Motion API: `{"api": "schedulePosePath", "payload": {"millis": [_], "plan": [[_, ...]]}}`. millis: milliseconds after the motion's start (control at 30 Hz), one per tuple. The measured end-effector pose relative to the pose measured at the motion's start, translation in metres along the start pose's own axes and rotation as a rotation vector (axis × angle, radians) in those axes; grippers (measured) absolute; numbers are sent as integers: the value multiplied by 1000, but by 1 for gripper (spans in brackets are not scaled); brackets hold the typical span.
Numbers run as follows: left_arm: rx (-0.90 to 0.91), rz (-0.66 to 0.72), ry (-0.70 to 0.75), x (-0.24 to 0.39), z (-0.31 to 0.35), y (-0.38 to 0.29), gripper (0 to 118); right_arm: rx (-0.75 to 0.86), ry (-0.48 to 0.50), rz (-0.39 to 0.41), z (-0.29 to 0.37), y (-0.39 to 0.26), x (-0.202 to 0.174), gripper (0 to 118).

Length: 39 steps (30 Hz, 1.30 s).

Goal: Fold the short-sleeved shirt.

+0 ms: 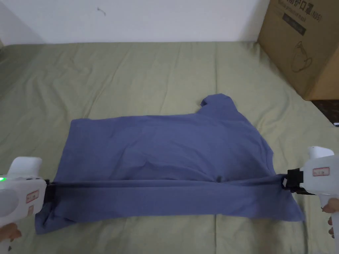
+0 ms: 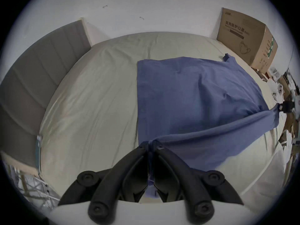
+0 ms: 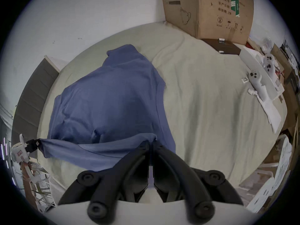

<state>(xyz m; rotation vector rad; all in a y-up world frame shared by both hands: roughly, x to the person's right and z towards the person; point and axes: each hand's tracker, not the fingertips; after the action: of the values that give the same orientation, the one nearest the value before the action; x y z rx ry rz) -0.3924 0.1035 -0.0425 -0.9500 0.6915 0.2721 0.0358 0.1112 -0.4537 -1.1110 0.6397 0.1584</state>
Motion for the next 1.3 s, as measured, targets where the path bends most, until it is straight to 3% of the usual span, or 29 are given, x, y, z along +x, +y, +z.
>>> {"api": "schedulePosePath", "payload": {"millis": [67,133,167,200,233,267,367,433,467,500,533,600,733,767,800,900,933,967,1067,1100,1167,1200,1233,1267,1300], "plan": [[-13,-22,6,4,-20,9,10,-13,-26,6,-18,7,-3,3],[-30,-11,8,3,-32,11,50,-14,-90,45,-30,7,-10,4],[-53,9,-11,2,-38,11,75,-21,-105,61,-33,6,-13,10],[-88,52,-27,0,-41,10,99,-28,-125,67,-35,5,-13,34],[-94,82,-31,-1,-39,7,109,-31,-144,73,-35,4,-15,57],[-74,102,-41,-3,-35,4,109,-29,-147,82,-32,1,-17,68],[-54,171,-82,-11,-17,-8,108,2,-118,118,-15,-6,-17,67],[-45,197,-93,-14,0,-18,95,53,-99,149,2,-13,-20,60],[-26,211,-101,-15,10,-25,75,71,-95,152,11,-15,-22,51],[3,235,-103,-16,20,-33,34,93,-91,153,19,-21,-24,27],[8,254,-104,-17,28,-41,1,139,-94,147,26,-29,-25,0],[-21,264,-86,-15,41,-58,0,196,-116,146,35,-47,-28,0],[-23,307,-129,-9,54,-89,0,96,-14,128,29,-80,-30,0],[-15,310,-129,-8,55,-94,5,96,-23,134,26,-87,-32,0],[2,308,-115,-7,54,-96,36,88,-28,141,23,-93,-33,0],[1,326,-91,-13,39,-91,70,61,-11,117,12,-100,-28,0],[-21,337,-85,-15,32,-90,99,53,18,90,11,-103,-27,0],[-29,352,-81,-16,23,-89,114,49,40,69,11,-105,-27,0],[-28,387,-86,-22,13,-87,106,49,35,72,14,-110,-28,0],[-33,398,-99,-25,5,-87,98,46,25,79,13,-111,-28,0],[-65,443,-91,-30,-10,-88,63,38,2,84,13,-113,-30,0],[-81,423,-11,-29,-15,-89,49,34,-27,95,11,-114,-31,0],[-62,427,-52,-30,-13,-89,46,27,-49,115,10,-116,-32,0],[-57,435,-63,-30,-8,-87,35,19,-51,135,10,-117,-36,0],[-48,425,-63,-29,-4,-85,10,25,-49,138,11,-119,-36,0]]}}
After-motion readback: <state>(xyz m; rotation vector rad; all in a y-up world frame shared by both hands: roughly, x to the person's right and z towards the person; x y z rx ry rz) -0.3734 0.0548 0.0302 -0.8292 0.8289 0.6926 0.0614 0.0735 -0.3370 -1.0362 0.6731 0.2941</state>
